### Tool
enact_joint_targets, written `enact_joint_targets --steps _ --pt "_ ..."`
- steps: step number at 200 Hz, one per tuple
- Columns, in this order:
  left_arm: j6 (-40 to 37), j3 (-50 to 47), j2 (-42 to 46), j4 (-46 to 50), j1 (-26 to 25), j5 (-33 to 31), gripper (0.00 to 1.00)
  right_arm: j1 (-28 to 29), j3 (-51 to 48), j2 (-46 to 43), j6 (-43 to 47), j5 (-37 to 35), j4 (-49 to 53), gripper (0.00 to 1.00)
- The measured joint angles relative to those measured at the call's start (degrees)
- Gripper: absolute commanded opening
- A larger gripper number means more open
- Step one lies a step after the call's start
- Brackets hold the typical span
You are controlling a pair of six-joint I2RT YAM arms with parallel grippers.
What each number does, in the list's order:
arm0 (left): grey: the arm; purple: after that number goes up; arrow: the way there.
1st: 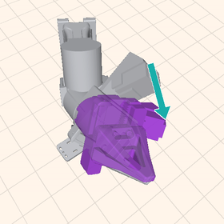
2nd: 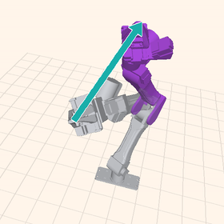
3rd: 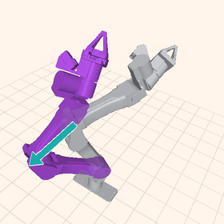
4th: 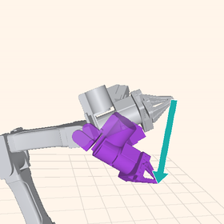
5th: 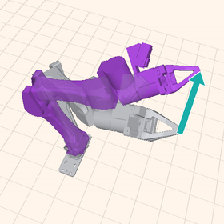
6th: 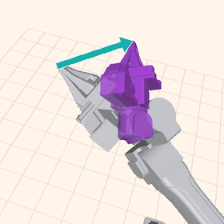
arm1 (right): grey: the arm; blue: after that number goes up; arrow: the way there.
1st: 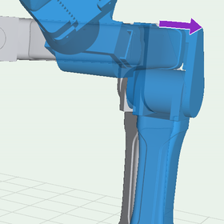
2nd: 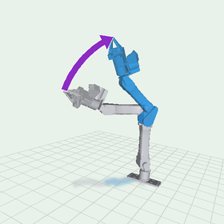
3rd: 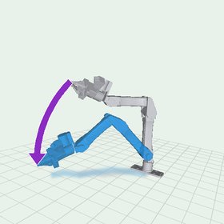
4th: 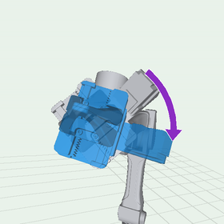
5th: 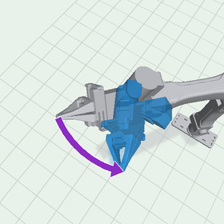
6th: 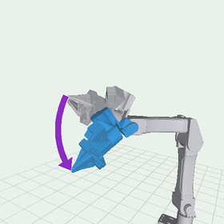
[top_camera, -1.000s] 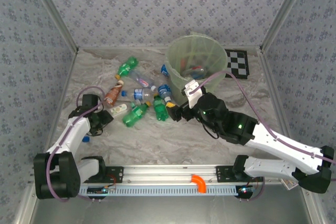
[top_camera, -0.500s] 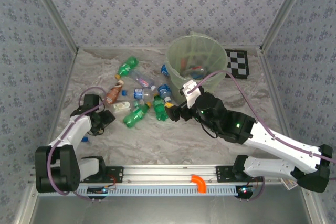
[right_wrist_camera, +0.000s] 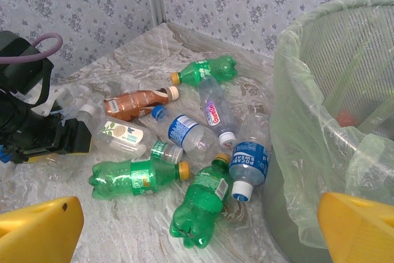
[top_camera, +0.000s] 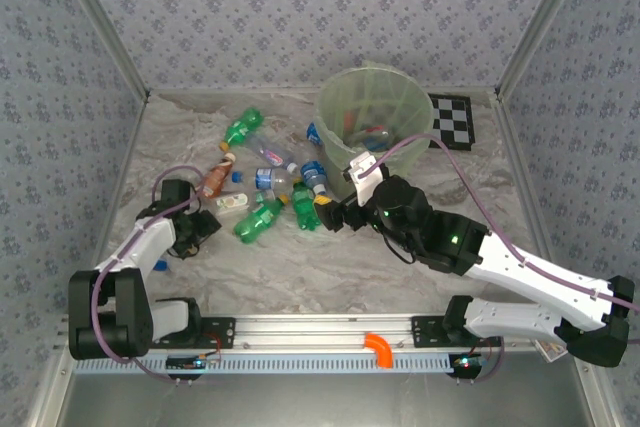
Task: Put the plastic bottles in the bin
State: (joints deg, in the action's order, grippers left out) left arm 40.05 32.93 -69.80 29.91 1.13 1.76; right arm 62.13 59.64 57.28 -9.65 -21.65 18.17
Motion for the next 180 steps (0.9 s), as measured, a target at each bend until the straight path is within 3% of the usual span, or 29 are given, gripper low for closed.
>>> enact_joint_targets --steps 32,47,136,155,180 --pt "-0.04 -0.63 -0.17 -0.20 0.00 0.61 0.68 0.00 0.00 0.00 -0.02 0.00 0.00 1.00" --pt "-0.07 -0.63 -0.07 -0.20 0.00 0.96 0.58 0.00 0.00 0.00 -0.02 0.00 0.00 1.00" --pt "-0.55 4.22 10.43 5.66 -0.22 3.15 0.58 0.00 0.00 -0.68 -1.31 -0.04 0.02 1.00" --pt "-1.64 7.52 12.48 7.19 -2.51 3.08 0.58 0.00 0.02 -0.68 -1.77 -0.13 0.20 1.00" --pt "-3.69 13.40 13.11 8.39 -9.64 2.60 0.57 -0.52 0.98 -0.68 -2.23 -0.66 1.20 1.00"
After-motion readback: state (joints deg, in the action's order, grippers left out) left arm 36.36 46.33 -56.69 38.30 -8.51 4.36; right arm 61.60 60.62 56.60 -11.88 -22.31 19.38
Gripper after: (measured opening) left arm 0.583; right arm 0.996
